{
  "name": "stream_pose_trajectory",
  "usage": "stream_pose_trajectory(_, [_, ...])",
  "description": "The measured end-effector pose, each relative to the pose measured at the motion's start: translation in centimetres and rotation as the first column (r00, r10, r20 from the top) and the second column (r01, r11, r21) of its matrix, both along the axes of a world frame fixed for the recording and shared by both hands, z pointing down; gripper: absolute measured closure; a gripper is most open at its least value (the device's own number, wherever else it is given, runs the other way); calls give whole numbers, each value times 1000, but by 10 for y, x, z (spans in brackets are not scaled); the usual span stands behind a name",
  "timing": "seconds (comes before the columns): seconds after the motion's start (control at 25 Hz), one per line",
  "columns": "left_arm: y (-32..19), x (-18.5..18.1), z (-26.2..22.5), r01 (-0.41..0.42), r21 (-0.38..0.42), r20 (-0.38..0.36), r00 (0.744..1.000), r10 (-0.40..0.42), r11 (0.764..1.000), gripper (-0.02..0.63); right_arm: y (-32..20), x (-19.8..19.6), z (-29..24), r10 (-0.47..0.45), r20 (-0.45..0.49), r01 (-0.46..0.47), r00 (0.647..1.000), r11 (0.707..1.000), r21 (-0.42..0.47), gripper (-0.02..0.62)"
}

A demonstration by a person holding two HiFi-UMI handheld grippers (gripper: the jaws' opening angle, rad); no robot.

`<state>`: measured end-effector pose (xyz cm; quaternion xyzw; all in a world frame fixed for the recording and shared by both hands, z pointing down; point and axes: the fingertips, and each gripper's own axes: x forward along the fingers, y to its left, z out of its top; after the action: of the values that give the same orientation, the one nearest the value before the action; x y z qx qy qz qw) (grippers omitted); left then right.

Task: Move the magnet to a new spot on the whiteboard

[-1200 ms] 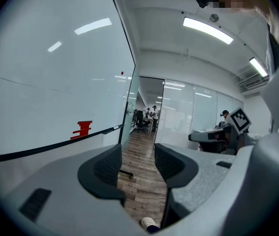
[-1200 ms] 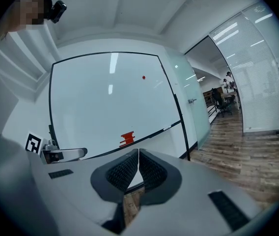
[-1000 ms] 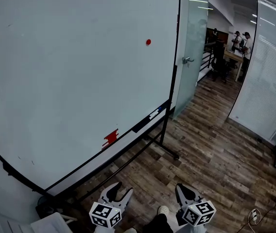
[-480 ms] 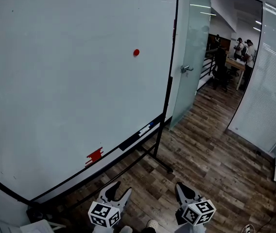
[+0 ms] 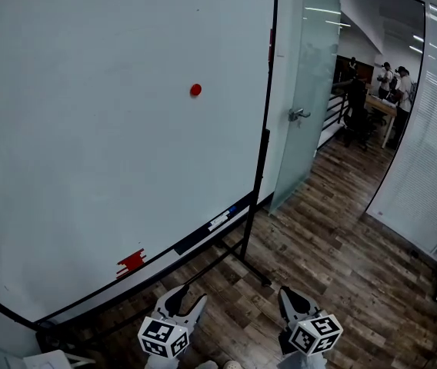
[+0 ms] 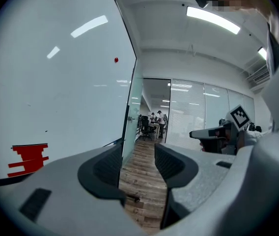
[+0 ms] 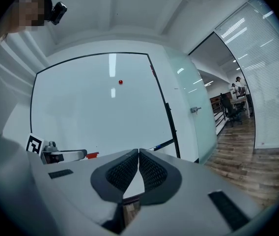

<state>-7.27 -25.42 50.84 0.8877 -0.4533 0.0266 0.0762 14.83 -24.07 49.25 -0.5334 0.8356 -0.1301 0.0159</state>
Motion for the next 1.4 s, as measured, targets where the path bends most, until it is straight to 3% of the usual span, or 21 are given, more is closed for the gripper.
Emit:
stream_pose_trajectory(0.24, [-17, 23, -3, 22, 24, -1, 1000, -22, 999, 399, -24, 22, -1, -25, -2, 25, 1000, 1000, 16, 566])
stream_pose_trajectory(0.48, [-21, 34, 13, 6, -29, 16, 1000, -6, 1000, 399, -27, 19, 12, -48, -8, 48, 999, 999, -8, 566])
stream_pose_trajectory(0.88, [-44, 54, 29, -21, -53, 29, 999, 22, 998, 399, -40, 41, 36, -9, 3, 9, 1000, 999, -52, 566])
stream_pose_trajectory(1.4, [-131, 74, 27, 30, -45, 43, 999, -28, 999, 399, -140, 57, 27, -70, 2, 70, 998, 997, -43, 566])
